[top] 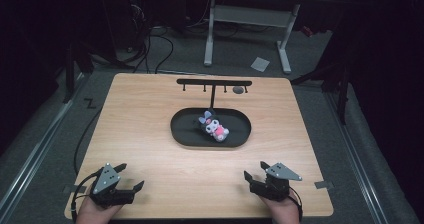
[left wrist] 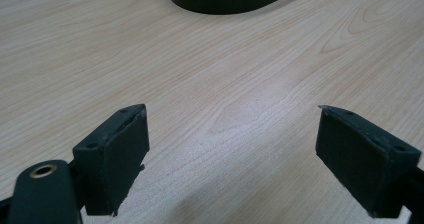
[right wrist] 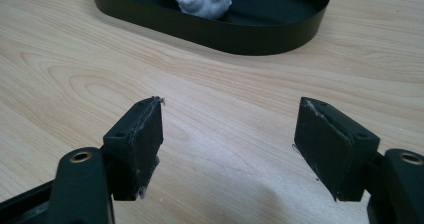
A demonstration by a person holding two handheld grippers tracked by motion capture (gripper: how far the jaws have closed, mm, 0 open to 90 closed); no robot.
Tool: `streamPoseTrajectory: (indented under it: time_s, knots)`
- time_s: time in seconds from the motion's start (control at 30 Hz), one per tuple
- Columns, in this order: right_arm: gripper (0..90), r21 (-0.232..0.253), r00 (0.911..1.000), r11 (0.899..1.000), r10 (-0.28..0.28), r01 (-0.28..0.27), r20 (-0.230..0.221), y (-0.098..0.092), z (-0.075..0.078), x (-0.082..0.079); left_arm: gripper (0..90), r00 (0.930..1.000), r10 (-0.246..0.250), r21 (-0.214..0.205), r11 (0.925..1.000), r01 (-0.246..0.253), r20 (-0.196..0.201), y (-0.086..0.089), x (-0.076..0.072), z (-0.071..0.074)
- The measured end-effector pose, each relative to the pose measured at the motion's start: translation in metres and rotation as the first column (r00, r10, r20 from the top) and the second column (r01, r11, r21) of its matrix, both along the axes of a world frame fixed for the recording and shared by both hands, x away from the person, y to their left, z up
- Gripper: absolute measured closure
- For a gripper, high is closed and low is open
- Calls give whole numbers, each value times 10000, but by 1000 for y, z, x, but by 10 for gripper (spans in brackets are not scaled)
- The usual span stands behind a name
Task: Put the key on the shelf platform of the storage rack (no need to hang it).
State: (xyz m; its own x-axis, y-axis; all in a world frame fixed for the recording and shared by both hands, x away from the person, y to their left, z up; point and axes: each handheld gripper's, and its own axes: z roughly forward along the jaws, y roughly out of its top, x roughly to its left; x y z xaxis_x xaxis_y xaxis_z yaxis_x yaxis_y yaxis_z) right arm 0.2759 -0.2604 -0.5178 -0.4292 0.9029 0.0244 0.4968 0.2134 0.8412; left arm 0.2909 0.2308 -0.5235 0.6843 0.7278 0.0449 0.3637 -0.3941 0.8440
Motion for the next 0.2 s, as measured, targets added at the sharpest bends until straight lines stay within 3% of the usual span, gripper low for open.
streamPoseTrajectory:
  time_s: [0.2]
  knots:
    - [277, 191, 9999, 9997, -164, 164, 0, -9, -1, 1, 142, 10000, -49, 28, 10000, 49, 3, -2, 1, 0]
